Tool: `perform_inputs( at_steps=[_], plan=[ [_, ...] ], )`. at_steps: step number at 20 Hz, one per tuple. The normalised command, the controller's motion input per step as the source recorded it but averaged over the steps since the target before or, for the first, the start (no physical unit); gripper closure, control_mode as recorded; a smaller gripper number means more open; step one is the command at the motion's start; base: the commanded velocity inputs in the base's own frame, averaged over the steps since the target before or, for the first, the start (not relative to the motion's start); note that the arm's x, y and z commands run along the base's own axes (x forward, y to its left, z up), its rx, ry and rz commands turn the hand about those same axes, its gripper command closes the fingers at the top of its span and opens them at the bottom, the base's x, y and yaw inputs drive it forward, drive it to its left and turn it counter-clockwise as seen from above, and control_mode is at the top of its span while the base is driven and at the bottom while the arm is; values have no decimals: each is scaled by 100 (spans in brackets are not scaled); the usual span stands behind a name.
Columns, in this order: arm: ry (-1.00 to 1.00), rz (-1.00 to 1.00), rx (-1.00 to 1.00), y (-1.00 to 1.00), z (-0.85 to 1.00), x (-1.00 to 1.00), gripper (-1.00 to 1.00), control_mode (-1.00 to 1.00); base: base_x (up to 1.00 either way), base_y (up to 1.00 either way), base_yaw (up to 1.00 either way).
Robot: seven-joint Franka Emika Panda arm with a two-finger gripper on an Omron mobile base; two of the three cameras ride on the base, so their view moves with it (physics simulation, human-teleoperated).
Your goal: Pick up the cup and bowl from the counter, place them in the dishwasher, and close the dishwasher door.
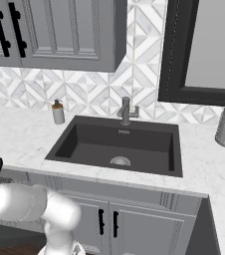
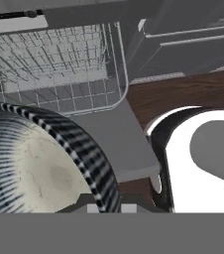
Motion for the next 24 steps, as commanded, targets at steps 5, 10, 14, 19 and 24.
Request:
perform_inputs(
  at_steps=[5,10,14,19,24],
  plan=[
    [-6,0,-1,44,-49,0,100,-100,0,0,0],
    [-10,0,-1,51,-50,2,100,-100,0,0,0],
    [-10,0,0,46,-38,7,100,-100,0,0,0],
    [-7,0,0,9,-24,36,100,-100,0,0,0],
    [-2,0,0,0,-32,49,100,-100,0,0,0]
  ],
)
